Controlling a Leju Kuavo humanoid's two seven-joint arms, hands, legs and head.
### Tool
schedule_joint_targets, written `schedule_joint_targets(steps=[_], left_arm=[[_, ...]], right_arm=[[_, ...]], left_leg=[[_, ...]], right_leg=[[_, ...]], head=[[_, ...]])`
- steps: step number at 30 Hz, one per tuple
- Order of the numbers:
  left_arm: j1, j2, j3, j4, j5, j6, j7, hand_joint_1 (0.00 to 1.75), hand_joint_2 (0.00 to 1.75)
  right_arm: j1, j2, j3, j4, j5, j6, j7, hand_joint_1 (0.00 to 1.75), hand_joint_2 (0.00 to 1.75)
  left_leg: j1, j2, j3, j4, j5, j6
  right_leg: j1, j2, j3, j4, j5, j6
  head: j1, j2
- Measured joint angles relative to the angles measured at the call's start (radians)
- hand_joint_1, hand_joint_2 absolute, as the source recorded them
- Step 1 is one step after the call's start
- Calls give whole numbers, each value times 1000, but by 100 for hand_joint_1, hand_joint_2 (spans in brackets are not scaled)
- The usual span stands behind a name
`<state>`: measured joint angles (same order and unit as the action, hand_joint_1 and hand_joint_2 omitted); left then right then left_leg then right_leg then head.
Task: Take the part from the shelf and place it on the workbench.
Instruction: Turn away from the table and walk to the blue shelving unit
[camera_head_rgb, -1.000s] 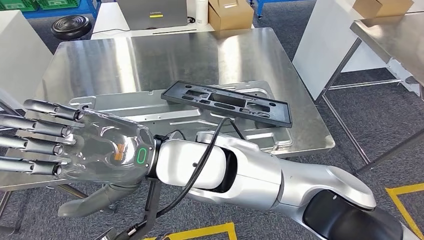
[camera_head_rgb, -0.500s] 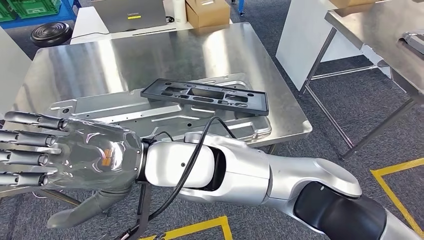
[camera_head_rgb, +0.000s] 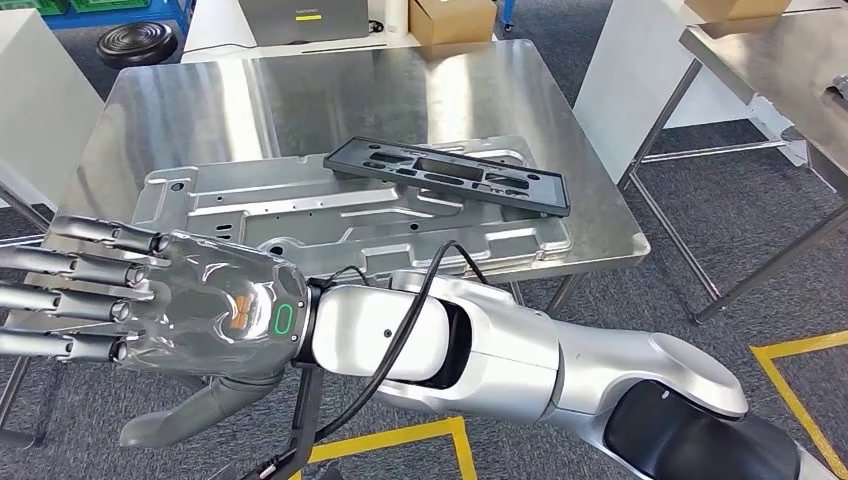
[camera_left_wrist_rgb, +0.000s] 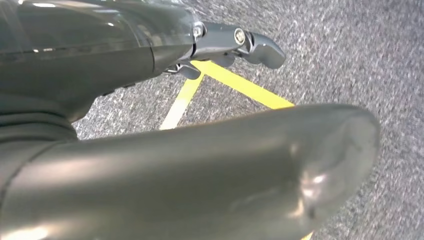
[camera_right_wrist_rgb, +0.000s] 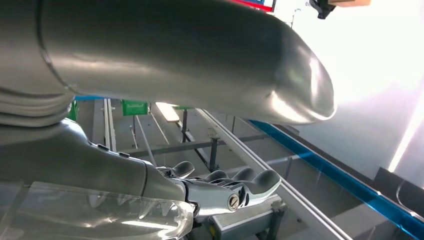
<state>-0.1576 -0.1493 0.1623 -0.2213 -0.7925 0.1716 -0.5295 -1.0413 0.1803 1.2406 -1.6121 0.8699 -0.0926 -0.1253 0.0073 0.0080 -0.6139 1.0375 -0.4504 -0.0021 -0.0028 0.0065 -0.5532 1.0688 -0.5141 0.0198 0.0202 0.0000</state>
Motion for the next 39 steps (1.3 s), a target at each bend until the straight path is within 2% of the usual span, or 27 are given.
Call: schedule_joint_targets(steps=[1,2,4,5,7,9,10,11,12,13,15,16,17,19,20,22,24,25,26,27,29,31,32,35,36,37,39], left_arm=[[0,0,0,0,0,-1,0,0,0],[-1,-1,0,0,0,-2,0,0,0],[-1,-2,0,0,0,-4,0,0,0],[-1,-2,0,0,0,-4,0,0,0],[-1,-2,0,0,0,-4,0,0,0],[0,-2,0,0,0,-4,2,0,0],[0,-2,0,0,0,-4,2,0,0],[0,-2,0,0,0,-4,3,0,0],[0,-2,0,0,0,-4,3,0,0],[-1,-2,0,0,0,-4,3,0,0],[-2,-3,0,0,0,-5,3,0,0],[-2,-3,0,0,0,-5,3,0,0],[-2,-4,0,0,0,-6,3,0,0],[-1,-5,0,0,0,-7,3,0,0],[-2,-5,0,0,-1,-7,3,0,0],[-3,-5,0,-1,0,-7,3,0,0],[-3,-5,1,-1,1,-7,3,0,0],[-2,-5,1,-1,3,-8,3,0,0],[-2,-5,1,-1,5,-8,3,0,0],[-2,-5,2,-1,9,-7,2,0,0],[-2,-5,5,-1,19,-7,-2,0,0],[-3,-5,9,-1,27,-7,-6,0,0],[-3,-4,11,-1,30,-7,-7,0,0],[-1,-3,15,-1,33,-8,-6,0,0],[-1,-2,15,-1,34,-7,-4,0,0],[0,0,15,-1,35,-6,0,0,0],[1,2,16,-1,37,-2,8,0,0]], right_arm=[[0,1,0,0,-2,0,2,0,0],[1,2,0,0,-3,1,3,0,0],[3,3,0,0,-6,1,6,0,0],[3,4,1,0,-6,2,6,0,0],[4,6,1,1,-7,2,6,0,0],[7,8,4,2,-7,3,7,0,0],[9,8,6,4,-7,4,6,0,0],[11,8,8,5,-7,4,7,0,0],[13,9,10,6,-8,4,7,0,0],[15,9,10,7,-9,5,7,0,0],[17,10,10,10,-12,6,7,0,0],[17,11,10,11,-13,6,7,0,0],[18,12,10,12,-15,7,7,0,0],[20,14,9,16,-26,9,6,0,0],[22,13,8,19,-38,13,5,0,0],[33,13,4,29,-66,20,-1,0,0],[48,12,0,45,-90,23,-10,0,0],[60,11,-2,56,-109,27,-15,0,0],[76,10,-4,70,-135,34,-23,0,0],[96,8,-9,90,-172,44,-34,0,0],[148,5,-26,164,-258,66,-78,0,0],[205,3,-48,286,-325,66,-158,0,0],[231,2,-59,356,-344,58,-202,0,0],[292,1,-81,517,-382,53,-256,0,0],[311,3,-89,560,-400,60,-250,0,0],[331,7,-100,606,-420,63,-243,0,0],[381,16,-127,723,-448,47,-245,0,0]], left_leg=[[0,0,-2,0,5,-5],[0,0,-4,-1,10,-11],[1,-1,-6,0,14,-22],[2,-2,-11,12,1,-27],[5,-4,-38,89,-65,-33],[8,-5,-78,218,-141,-41],[11,-5,-87,263,-157,-45],[14,-4,-80,274,-154,-49],[18,-4,-54,244,-133,-53],[24,-4,-11,180,-104,-57],[28,-7,67,52,-74,-65],[28,-10,83,17,-72,-64],[25,-14,83,8,-76,-60],[24,-16,68,11,-67,-42],[23,-15,60,12,-61,-31],[23,-11,41,11,-46,-10],[18,-9,20,12,-30,-1],[16,-7,10,12,-23,0],[13,-6,1,12,-16,1],[11,-6,-7,13,-9,1],[9,-6,-17,12,2,-1],[7,-8,-25,11,15,-9],[8,-8,-28,10,22,-15],[9,-7,-35,8,31,-32],[9,-7,-41,23,13,-35],[9,-7,-52,57,-20,-37],[10,-7,-85,176,-106,-40]], right_leg=[[4,0,24,-41,4,-4],[7,0,29,-52,1,-6],[4,-1,23,-57,11,-11],[0,-2,18,-59,17,-17],[-7,-6,6,-63,32,-28],[-7,-7,-13,-62,45,-34],[-8,-7,-22,-61,52,-33],[-9,-7,-32,-60,58,-31],[-12,-7,-40,-58,63,-27],[-15,-6,-47,-54,67,-23],[-17,-6,-63,-42,73,-12],[-15,-6,-69,-37,77,-6],[-13,-6,-74,-35,82,0],[-15,-6,-81,-33,90,12],[-16,-6,-87,-26,81,16],[-18,-6,-115,40,18,20],[-18,-6,-155,168,-65,20],[-17,-6,-168,221,-87,20],[-17,-6,-165,245,-89,19],[-16,-6,-144,232,-74,16],[-8,-6,-56,108,-25,5],[3,-6,20,-15,-7,-8],[7,-6,34,-45,-9,-12],[4,-6,25,-58,6,-18],[0,-6,20,-62,15,-23],[-4,-8,13,-65,24,-27],[-5,-11,-3,-65,38,-34]], head=[[1,0],[1,0],[-1,0],[-4,0],[-16,0],[-30,0],[-34,0],[-38,0],[-41,0],[-44,0],[-51,0],[-53,0],[-53,0],[-49,0],[-46,0],[-35,0],[-19,0],[-13,0],[-8,0],[-5,0],[3,0],[7,0],[8,0],[7,0],[2,0],[-6,0],[-24,0]])
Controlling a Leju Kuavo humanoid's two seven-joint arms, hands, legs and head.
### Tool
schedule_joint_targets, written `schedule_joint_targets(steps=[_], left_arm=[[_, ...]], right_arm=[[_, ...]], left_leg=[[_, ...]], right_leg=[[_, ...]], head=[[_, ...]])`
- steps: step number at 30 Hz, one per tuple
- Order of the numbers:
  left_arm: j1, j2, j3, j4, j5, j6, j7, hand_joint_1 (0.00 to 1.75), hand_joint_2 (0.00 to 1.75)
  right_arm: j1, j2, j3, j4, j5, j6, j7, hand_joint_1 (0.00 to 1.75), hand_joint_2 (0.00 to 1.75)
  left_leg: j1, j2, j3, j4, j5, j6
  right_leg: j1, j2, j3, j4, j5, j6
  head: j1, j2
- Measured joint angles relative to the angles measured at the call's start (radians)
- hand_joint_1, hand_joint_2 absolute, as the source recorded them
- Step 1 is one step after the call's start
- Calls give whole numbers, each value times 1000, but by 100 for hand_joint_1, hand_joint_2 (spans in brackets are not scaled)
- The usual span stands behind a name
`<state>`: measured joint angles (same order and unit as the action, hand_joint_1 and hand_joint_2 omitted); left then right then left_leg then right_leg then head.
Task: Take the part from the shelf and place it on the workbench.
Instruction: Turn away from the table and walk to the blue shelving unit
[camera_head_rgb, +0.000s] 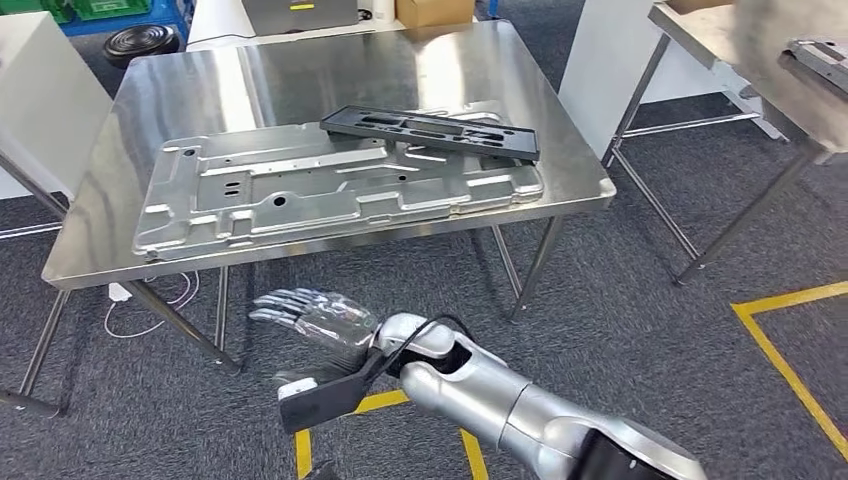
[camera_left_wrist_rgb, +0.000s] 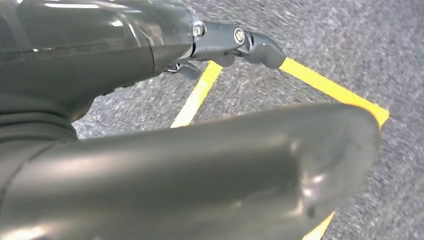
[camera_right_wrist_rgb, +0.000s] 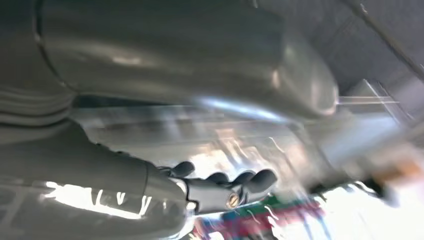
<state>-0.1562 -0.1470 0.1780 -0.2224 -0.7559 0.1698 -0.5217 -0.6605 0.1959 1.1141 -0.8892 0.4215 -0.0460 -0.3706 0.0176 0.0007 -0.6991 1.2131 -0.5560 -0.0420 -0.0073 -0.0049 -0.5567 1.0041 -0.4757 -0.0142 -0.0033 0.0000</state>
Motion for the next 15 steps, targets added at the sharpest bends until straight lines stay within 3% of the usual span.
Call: schedule_joint_targets(steps=[1,2,3,5,7,9,11,13,15], left_arm=[[2,2,0,0,1,4,3,0,0],[4,3,1,0,4,8,5,0,0],[6,5,3,0,6,12,7,0,0],[8,8,7,0,9,19,7,0,0],[7,9,10,0,10,24,7,0,0],[9,9,12,0,9,27,7,0,0],[11,9,13,1,9,29,8,0,0],[11,9,14,1,8,29,8,0,0],[11,9,15,1,8,30,8,0,0]], right_arm=[[28,4,-12,60,-6,-17,-6,0,0],[58,7,-21,117,-8,-36,-13,0,0],[86,10,-29,167,-9,-53,-18,0,0],[138,14,-45,254,-14,-79,-21,0,0],[179,16,-64,322,-22,-92,-21,0,0],[208,16,-80,367,-26,-99,-22,0,0],[224,17,-89,399,-27,-100,-23,0,0],[232,18,-97,422,-27,-100,-24,0,0],[235,18,-104,439,-33,-96,-22,0,0]], left_leg=[[1,0,-12,57,-27,-2],[2,0,-12,90,-35,-4],[4,0,4,87,-23,-6],[10,0,86,-24,21,-11],[10,-4,157,-141,33,-12],[6,-8,169,-168,26,-4],[5,-8,158,-165,34,15],[5,-5,141,-166,49,35],[4,-2,120,-166,64,46]], right_leg=[[0,-1,-9,1,7,0],[0,-2,-19,2,14,0],[-1,-2,-30,4,19,2],[-5,-1,-48,13,28,9],[-4,0,-63,25,35,20],[-2,0,-71,30,43,32],[-4,1,-77,33,44,42],[-7,1,-100,81,-6,49],[-7,1,-142,201,-93,51]], head=[[-6,0],[-11,0],[-14,0],[-22,0],[-29,0],[-29,0],[-24,0],[-16,0],[-1,0]])
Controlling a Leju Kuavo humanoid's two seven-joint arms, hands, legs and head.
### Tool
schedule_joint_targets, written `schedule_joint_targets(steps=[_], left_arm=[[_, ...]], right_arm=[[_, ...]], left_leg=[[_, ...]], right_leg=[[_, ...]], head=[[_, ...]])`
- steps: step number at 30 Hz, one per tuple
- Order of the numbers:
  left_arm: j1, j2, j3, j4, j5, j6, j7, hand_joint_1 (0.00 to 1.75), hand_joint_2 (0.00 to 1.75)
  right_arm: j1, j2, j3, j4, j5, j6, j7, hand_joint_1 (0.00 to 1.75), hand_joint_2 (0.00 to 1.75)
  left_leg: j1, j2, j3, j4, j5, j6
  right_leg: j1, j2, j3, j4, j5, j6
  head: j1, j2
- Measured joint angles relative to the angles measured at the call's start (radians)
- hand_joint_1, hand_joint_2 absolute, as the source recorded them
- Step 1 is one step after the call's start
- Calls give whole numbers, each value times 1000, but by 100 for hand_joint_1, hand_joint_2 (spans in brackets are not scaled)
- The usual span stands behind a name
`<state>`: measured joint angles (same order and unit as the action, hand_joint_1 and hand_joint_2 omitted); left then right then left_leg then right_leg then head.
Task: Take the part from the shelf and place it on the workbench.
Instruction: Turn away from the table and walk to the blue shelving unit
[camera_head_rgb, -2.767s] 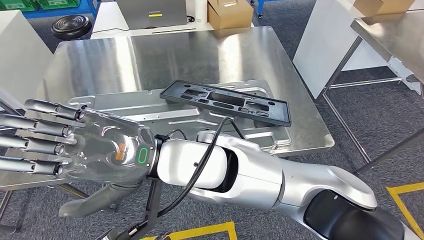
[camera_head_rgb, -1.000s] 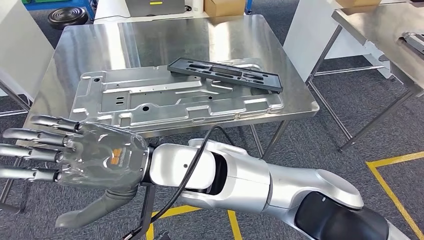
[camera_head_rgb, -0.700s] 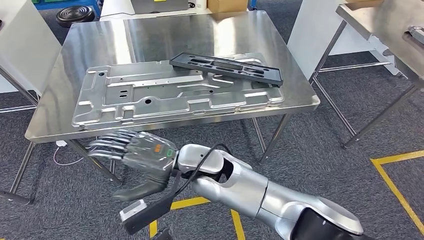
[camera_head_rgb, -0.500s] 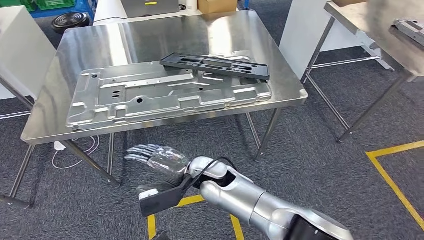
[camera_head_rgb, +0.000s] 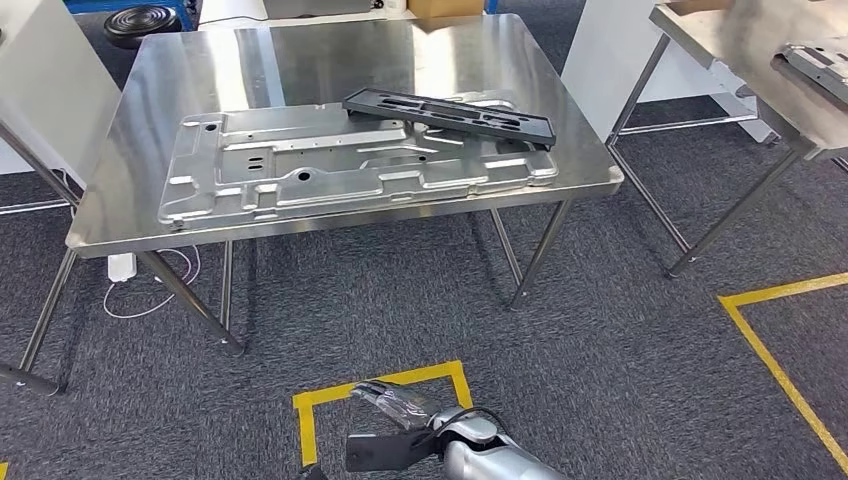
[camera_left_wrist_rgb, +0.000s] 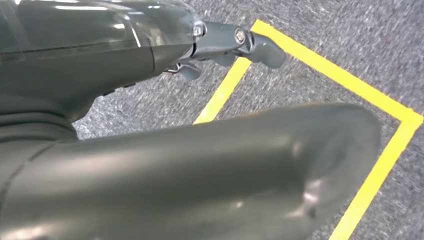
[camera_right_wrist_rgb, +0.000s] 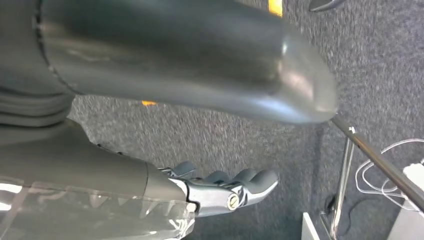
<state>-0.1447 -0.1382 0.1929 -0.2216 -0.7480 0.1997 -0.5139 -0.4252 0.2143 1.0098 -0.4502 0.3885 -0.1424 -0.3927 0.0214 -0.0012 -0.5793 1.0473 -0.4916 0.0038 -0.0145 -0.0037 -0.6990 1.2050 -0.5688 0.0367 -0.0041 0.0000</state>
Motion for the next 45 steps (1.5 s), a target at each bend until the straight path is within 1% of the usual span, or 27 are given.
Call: schedule_joint_targets(steps=[1,2,3,4,7,9,11,12,14,16,17,18,19,21,23,25,27,29,31,32,33,34,38,39,42,43,45], left_arm=[[1,0,0,0,-1,0,0,0,0],[1,0,0,0,-3,0,-1,0,0],[1,0,0,0,-6,0,-2,0,0],[1,0,0,0,-9,1,-3,0,0],[2,-2,0,0,-15,12,-6,0,0],[4,-2,0,0,-14,25,-1,0,0],[8,-2,0,0,-11,37,7,0,0],[11,-2,1,0,-8,43,10,0,0],[17,-1,3,1,-1,58,16,0,0],[23,1,6,1,4,69,17,0,0],[27,3,8,1,6,72,12,0,0],[34,8,10,1,7,73,4,0,0],[42,15,12,1,8,73,-8,0,0],[58,34,15,2,7,70,-32,0,0],[69,53,17,3,4,65,-46,0,0],[75,66,19,5,1,62,-45,0,0],[77,73,20,6,-6,62,-37,0,0],[76,75,21,7,-16,62,-29,0,0],[76,77,21,7,-23,62,-22,0,0],[76,79,22,7,-24,62,-19,0,0],[76,81,23,8,-24,63,-16,0,0],[77,83,24,8,-22,64,-14,0,0],[77,90,27,10,-15,69,-13,0,0],[77,93,29,10,-12,71,-13,0,0],[81,103,41,11,1,78,-13,0,0],[84,105,45,12,4,80,-12,0,0],[91,109,52,14,6,83,-10,0,0]], right_arm=[[3,0,-6,8,-11,11,5,0,0],[9,0,-15,16,-35,34,11,0,0],[19,-1,-32,26,-75,74,16,0,0],[33,-3,-55,37,-122,120,15,0,0],[89,-24,-149,77,-247,180,-6,0,0],[128,-52,-211,111,-285,125,27,0,0],[166,-85,-263,147,-310,63,96,0,0],[183,-101,-286,162,-320,39,139,0,0],[215,-134,-327,190,-328,-6,245,0,0],[254,-167,-352,214,-327,-31,332,0,0],[277,-183,-361,223,-332,-33,346,0,0],[298,-198,-371,231,-344,-33,341,0,0],[317,-209,-383,238,-361,-32,327,0,0],[345,-218,-413,246,-392,-26,295,0,0],[358,-213,-433,250,-397,-20,278,0,0],[360,-204,-440,252,-387,-19,275,0,0],[356,-195,-442,252,-372,-18,275,0,0],[346,-186,-442,252,-351,-18,281,0,0],[331,-178,-442,252,-331,-19,300,0,0],[325,-174,-442,252,-322,-20,314,0,0],[322,-172,-441,252,-316,-22,330,0,0],[320,-170,-441,252,-311,-24,343,0,0],[315,-163,-440,252,-299,-28,373,0,0],[314,-161,-439,252,-295,-29,379,0,0],[325,-158,-431,254,-282,-30,403,0,0],[330,-158,-429,256,-281,-32,412,0,0],[334,-159,-428,259,-285,-37,428,0,0]], left_leg=[[-1,2,-10,0,7,1],[-3,3,-19,1,14,2],[-4,3,-28,1,21,1],[-5,3,-34,1,26,1],[-7,1,-45,1,41,-8],[-8,1,-48,-1,51,-19],[-8,0,-49,-4,58,-31],[-8,0,-54,5,47,-35],[-7,0,-77,79,-24,-38],[-6,-1,-109,207,-108,-41],[-5,-1,-113,253,-127,-43],[-4,0,-103,268,-127,-44],[-1,0,-74,243,-109,-45],[4,0,21,108,-68,-47],[2,-2,81,2,-58,-47],[-3,-5,80,-15,-60,-39],[-3,-4,70,-18,-48,-20],[-2,-1,53,-21,-32,-3],[-2,4,32,-20,-16,2],[-2,6,21,-19,-9,2],[-2,7,12,-19,-2,1],[-2,7,3,-18,5,0],[-4,6,-19,-15,26,-19],[-6,6,-24,-14,32,-26],[-4,7,-34,-11,42,-45],[-2,6,-39,3,28,-48],[0,5,-70,90,-42,-51]], right_leg=[[0,0,-17,62,-31,0],[0,0,-21,100,-43,0],[1,0,-7,104,-37,-1],[2,0,27,67,-15,-2],[10,0,169,-140,36,-13],[17,1,200,-197,33,-18],[14,0,193,-204,43,-24],[11,-1,188,-207,50,-29],[4,-2,175,-212,66,-39],[5,-4,160,-211,77,-44],[5,-6,153,-210,82,-43],[5,-7,145,-208,86,-42],[4,-7,137,-204,90,-41],[3,-4,122,-192,95,-37],[5,-1,108,-179,100,-27],[5,0,101,-175,109,-14],[3,0,95,-168,105,-2],[1,0,69,-108,49,4],[0,0,26,16,-33,6],[0,0,12,70,-59,7],[0,0,14,94,-67,7],[-1,0,34,83,-59,7],[-1,1,193,-163,20,3],[0,2,206,-194,24,-1],[2,2,196,-201,29,-19],[2,1,192,-201,34,-28],[2,-2,179,-202,47,-43]], head=[[7,0],[12,0],[16,0],[20,0],[31,0],[32,0],[30,0],[29,0],[17,0],[0,0],[-4,0],[-6,0],[-8,0],[-12,0],[-19,0],[-18,0],[-14,0],[-4,0],[11,0],[17,0],[21,0],[25,0],[40,0],[40,0],[25,0],[20,0],[6,0]])
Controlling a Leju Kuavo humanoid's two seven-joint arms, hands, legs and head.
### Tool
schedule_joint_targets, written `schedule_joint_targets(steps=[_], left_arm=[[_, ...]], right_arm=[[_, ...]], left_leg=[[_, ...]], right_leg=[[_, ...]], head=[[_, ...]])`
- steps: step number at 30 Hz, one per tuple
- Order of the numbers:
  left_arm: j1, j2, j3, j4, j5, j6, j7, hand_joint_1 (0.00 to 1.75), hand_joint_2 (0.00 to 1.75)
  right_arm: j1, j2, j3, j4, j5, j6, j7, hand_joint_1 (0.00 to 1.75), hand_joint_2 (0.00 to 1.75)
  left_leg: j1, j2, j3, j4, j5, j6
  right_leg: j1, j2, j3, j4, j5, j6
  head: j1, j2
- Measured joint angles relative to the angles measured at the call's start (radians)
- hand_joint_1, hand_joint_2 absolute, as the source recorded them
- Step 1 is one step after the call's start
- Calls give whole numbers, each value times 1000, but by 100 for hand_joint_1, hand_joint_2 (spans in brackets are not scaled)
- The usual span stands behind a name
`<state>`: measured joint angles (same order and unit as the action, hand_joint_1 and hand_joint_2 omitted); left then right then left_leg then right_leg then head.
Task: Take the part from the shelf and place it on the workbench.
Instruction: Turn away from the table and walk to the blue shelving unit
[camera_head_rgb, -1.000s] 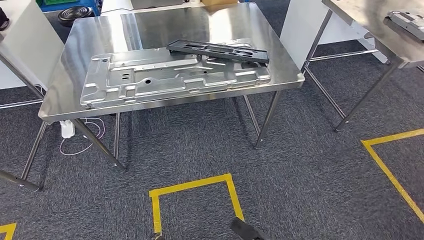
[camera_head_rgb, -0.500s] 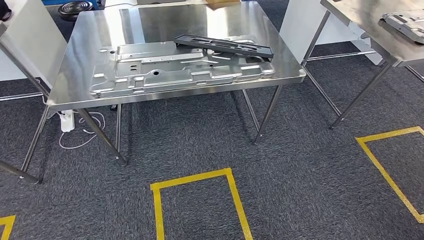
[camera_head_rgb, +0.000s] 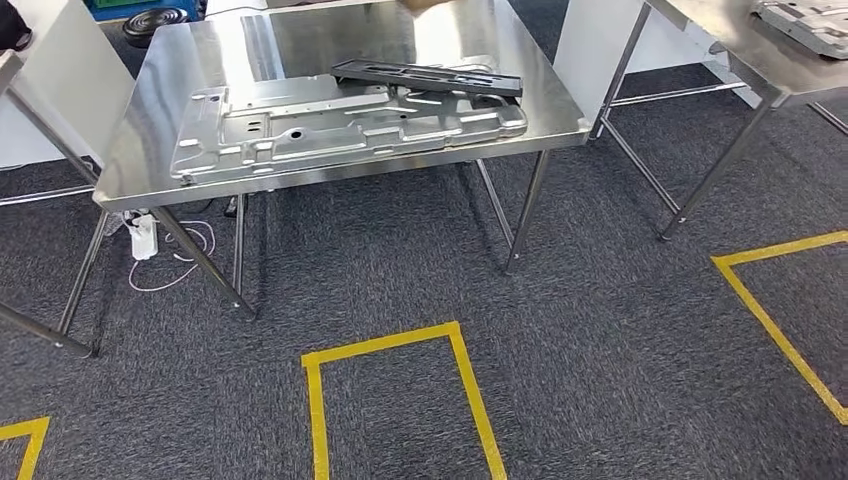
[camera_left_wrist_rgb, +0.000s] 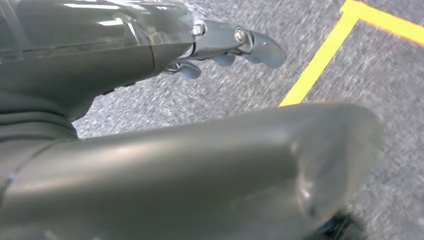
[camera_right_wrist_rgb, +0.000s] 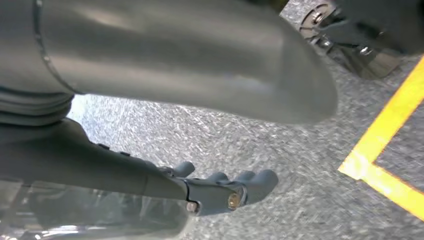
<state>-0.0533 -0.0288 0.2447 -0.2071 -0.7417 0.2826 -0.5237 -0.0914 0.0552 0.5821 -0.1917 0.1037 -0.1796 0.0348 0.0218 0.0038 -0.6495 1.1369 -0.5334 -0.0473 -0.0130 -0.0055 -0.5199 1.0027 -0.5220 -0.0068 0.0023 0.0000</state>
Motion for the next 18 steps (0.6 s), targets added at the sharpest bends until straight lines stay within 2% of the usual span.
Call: schedule_joint_targets(steps=[2,3,4,5,7,8,9,10,12,14,16,18], left_arm=[[4,4,5,2,0,0,4,0,0],[6,6,6,2,0,0,6,0,0],[7,8,7,3,-1,-1,8,0,0],[8,10,7,4,-3,-2,12,0,0],[7,12,8,4,-10,-7,18,0,0],[6,13,7,5,-13,-9,21,0,0],[5,14,7,5,-15,-10,23,0,0],[5,14,7,5,-16,-11,24,0,0],[7,14,7,6,-17,-17,26,0,0],[7,14,7,6,-20,-26,27,0,0],[4,10,7,7,-31,-32,37,0,0],[3,-1,4,7,-54,-38,65,0,87]], right_arm=[[3,-2,0,1,-8,-5,7,0,0],[4,-2,0,2,-12,-6,7,0,0],[5,-3,0,3,-14,-8,8,0,0],[5,-3,0,3,-15,-8,4,0,0],[3,-4,0,4,-18,-9,-8,0,0],[0,-3,0,3,-19,-10,-14,0,0],[-3,-3,0,3,-19,-10,-17,0,0],[-5,-3,0,3,-20,-10,-18,0,0],[-7,-3,0,3,-20,-13,-21,0,87],[-9,-4,0,4,-18,-21,-26,0,175],[-15,-3,0,4,-11,-35,-33,0,175],[-20,-3,0,4,-2,-44,-39,0,175]], left_leg=[[-2,-1,-41,138,-79,0],[-4,-1,-47,181,-97,0],[-4,-1,-36,187,-97,1],[-5,-1,-2,146,-78,3],[-6,-1,91,5,-32,8],[-7,-1,126,-59,-18,11],[-9,-2,142,-93,-12,14],[-11,-3,144,-105,-14,18],[-14,-4,136,-105,-6,30],[-11,-3,126,-107,4,46],[-8,0,109,-108,16,57],[-8,2,93,-107,27,58]], right_leg=[[5,0,-16,2,11,-6],[8,-1,-23,4,15,-7],[10,-1,-29,5,19,-6],[11,-1,-33,8,22,-6],[12,-1,-39,14,26,-2],[14,-1,-44,19,28,1],[16,-1,-48,23,30,6],[17,-1,-53,26,34,12],[14,-1,-59,28,40,23],[11,0,-70,48,18,33],[8,1,-108,139,-49,40],[7,1,-154,266,-111,42]], head=[[-16,0],[-20,0],[-23,0],[-25,0],[-31,0],[-33,0],[-34,0],[-33,0],[-29,0],[-27,0],[-15,0],[1,0]])
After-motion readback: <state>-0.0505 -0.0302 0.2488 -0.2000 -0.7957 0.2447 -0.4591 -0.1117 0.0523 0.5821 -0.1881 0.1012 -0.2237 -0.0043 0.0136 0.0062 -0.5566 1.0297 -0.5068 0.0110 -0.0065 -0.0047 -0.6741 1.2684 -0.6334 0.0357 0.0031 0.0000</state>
